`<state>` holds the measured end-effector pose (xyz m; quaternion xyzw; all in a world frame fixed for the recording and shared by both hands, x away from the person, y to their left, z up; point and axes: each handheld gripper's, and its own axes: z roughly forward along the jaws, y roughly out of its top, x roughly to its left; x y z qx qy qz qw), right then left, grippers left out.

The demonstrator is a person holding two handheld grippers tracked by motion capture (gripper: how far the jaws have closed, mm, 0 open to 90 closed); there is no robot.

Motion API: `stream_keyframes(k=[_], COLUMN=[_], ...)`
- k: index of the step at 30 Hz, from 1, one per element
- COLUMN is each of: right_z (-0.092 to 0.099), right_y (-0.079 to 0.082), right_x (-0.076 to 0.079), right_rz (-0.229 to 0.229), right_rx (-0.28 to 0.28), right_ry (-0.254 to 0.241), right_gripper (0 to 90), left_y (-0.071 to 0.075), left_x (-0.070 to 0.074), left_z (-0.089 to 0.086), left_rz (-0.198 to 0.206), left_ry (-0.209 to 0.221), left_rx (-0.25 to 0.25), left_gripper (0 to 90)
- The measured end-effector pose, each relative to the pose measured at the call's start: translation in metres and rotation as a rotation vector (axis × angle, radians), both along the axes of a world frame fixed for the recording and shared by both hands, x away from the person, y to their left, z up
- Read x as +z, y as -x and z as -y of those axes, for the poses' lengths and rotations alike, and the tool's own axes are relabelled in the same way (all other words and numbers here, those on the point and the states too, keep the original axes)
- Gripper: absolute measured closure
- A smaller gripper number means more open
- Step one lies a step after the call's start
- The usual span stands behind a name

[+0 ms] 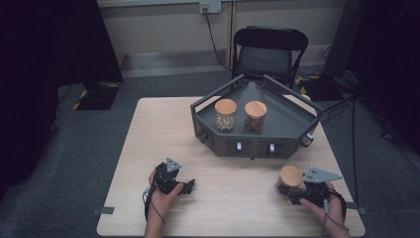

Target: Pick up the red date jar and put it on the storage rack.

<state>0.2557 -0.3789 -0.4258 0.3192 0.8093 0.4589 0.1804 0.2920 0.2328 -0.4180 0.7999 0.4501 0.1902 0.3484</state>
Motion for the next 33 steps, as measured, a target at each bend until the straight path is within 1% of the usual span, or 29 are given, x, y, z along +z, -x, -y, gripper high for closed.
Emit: stream_keyframes(k=[6, 10, 14, 16, 22, 33], right_z=[0.003, 0.002, 0.002, 0.004, 0.006, 0.010], right_y=[-0.001, -0.001, -0.001, -0.001, -0.001, -0.001], right_x=[0.002, 0.007, 0.012, 0.014, 0.019, 0.035], right_rz=[-0.001, 0.004, 0.014, 0.011, 0.018, 0.025], right_rx=[0.011, 0.015, 0.018, 0.018, 0.010, -0.001], right_ry=[-0.018, -0.004, -0.005, -0.017, -0.020, -0.023], right_gripper=[25.5, 25.5, 25.5, 25.5, 25.5, 25.5], left_y=[0.000, 0.000, 0.000, 0.000, 0.000, 0.000], left_x=[0.000, 0.000, 0.000, 0.000, 0.000, 0.000], left_z=[0.000, 0.000, 0.000, 0.000, 0.000, 0.000], left_rz=[0.000, 0.000, 0.000, -0.001, 0.000, 0.000], left_ry=[0.000, 0.000, 0.000, 0.000, 0.000, 0.000], left_rx=[0.000, 0.000, 0.000, 0.000, 0.000, 0.000], left_gripper=[0.2, 0.2, 0.2, 0.2, 0.2, 0.2])
